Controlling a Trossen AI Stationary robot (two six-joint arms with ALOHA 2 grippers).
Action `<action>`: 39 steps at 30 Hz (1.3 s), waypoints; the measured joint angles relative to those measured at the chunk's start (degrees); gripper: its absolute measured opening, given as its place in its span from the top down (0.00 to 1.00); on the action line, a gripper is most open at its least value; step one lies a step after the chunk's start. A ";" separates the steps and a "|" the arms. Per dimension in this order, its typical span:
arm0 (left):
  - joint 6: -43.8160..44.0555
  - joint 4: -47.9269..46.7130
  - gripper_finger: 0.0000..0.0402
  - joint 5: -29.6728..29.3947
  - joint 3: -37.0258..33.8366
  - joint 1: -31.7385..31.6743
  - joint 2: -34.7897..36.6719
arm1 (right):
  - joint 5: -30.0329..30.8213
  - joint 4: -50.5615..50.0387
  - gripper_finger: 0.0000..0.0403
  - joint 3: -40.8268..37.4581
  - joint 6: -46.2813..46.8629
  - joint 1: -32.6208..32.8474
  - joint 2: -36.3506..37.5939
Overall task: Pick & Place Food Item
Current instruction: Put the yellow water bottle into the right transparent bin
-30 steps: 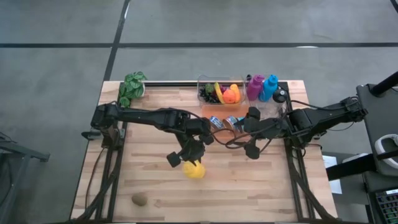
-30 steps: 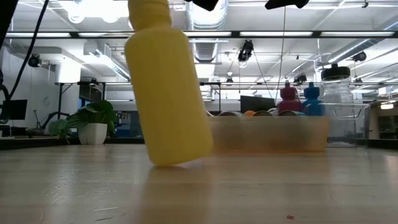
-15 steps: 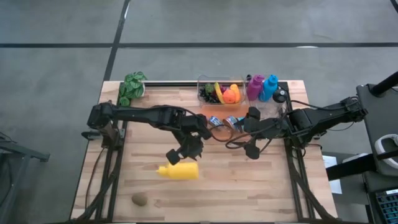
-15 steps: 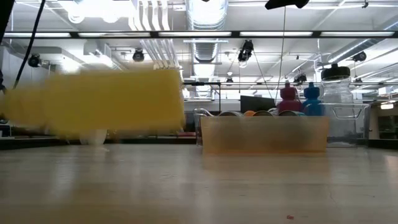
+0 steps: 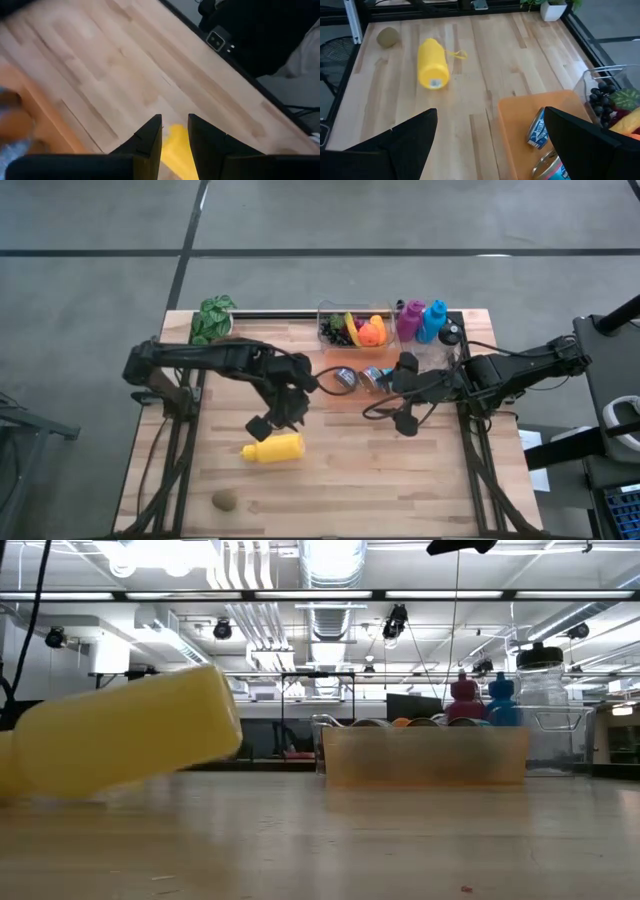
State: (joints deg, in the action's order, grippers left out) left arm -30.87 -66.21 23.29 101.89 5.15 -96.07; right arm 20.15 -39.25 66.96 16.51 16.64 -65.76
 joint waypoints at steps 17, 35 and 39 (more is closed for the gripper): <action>19.06 -6.30 0.76 -6.63 -13.70 2.06 5.40 | -1.13 -0.44 0.10 0.00 -0.19 0.00 0.00; 39.94 -5.84 0.76 -11.13 -35.97 5.64 11.94 | -1.13 -0.44 0.10 -0.02 -0.20 0.00 0.00; 40.99 -5.66 0.76 -11.33 -39.78 5.24 11.94 | -1.13 -0.43 0.10 -0.02 -0.20 0.00 0.00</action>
State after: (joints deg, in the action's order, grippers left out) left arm 10.12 -71.88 11.96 62.10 10.39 -84.14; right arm 19.03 -39.68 66.94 16.32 16.64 -65.76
